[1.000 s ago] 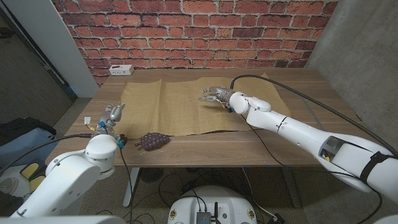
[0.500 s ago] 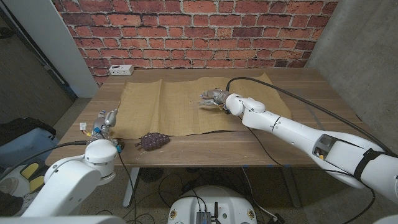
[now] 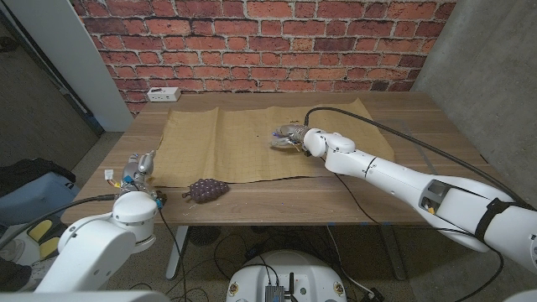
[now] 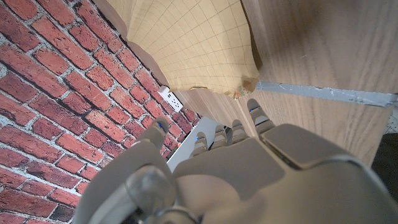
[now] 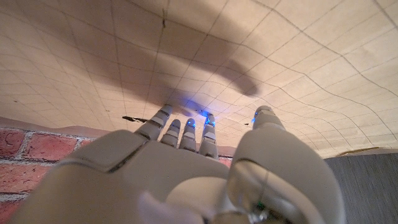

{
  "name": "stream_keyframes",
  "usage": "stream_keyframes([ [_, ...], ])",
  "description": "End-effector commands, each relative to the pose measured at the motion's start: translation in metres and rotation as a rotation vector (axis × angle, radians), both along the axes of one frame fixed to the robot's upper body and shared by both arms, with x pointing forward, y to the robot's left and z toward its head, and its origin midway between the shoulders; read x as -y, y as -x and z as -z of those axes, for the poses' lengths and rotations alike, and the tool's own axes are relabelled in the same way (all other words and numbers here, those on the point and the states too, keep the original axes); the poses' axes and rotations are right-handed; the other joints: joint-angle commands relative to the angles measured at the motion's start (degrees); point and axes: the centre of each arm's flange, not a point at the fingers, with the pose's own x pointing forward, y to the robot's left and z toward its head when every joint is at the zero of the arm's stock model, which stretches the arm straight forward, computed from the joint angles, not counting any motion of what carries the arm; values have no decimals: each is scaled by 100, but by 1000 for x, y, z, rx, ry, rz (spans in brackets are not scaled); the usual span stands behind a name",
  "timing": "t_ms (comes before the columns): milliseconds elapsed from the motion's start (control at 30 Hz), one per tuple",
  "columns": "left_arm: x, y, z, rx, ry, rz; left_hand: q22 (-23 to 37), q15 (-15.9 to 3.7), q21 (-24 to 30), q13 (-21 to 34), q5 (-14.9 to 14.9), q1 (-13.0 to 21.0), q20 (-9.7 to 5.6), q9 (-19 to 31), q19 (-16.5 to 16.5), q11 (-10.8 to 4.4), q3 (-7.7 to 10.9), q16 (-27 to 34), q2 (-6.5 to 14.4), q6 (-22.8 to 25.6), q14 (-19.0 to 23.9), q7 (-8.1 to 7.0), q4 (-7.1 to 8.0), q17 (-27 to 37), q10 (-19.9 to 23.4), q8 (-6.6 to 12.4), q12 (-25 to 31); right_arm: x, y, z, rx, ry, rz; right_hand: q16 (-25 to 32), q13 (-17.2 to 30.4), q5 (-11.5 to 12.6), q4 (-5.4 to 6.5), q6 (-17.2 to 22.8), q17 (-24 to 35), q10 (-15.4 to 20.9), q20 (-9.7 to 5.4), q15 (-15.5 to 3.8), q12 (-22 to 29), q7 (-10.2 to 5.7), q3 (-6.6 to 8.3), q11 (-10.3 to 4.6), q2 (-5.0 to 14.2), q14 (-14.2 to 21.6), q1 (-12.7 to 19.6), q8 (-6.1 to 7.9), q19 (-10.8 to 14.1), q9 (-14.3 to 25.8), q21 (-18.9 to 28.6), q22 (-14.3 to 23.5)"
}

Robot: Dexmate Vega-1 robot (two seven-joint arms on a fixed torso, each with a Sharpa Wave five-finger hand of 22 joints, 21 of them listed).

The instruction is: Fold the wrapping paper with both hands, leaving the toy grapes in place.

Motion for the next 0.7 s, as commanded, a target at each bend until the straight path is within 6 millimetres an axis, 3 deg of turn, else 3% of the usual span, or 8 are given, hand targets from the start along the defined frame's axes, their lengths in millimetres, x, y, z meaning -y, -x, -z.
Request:
stream_keyframes([
  [33,1,-4,3,-59,40,-47,30,27,-17,25,-36,-52,-22,22,-10,59,38,-2,-14,-35,-52,33,16,9,-20,3,0,15,4,11,-29,25,48,9,28,-15,-28,20,13,13,-12,-44,1,-41,25,11,-8,-11,45,2,34,27,63,30],
  [433,1,-4,10,-53,117,-86,32,76,-39,24,-37,-86,31,24,-15,128,48,6,-25,-90,-54,109,39,10,-94,-10,-21,29,11,17,-40,34,72,21,28,-23,-83,48,10,44,-17,-52,17,-34,54,17,-29,25,90,4,91,28,85,30],
  [567,1,-2,12,-67,128,-177,32,86,-73,23,-35,-103,92,24,-68,145,56,8,-29,-150,-55,130,51,10,-103,-21,-18,34,12,19,-41,36,73,25,28,-25,-97,58,9,57,-22,-53,23,-36,61,16,-34,39,100,5,99,28,88,30],
  [700,-6,-7,15,-22,168,-116,33,91,-70,20,-31,-112,93,24,-21,192,69,44,-39,-92,50,177,51,5,-65,10,0,38,14,20,-40,29,72,33,28,-27,-111,87,9,79,-29,-63,32,-29,68,27,-39,66,110,13,129,29,98,30],
])
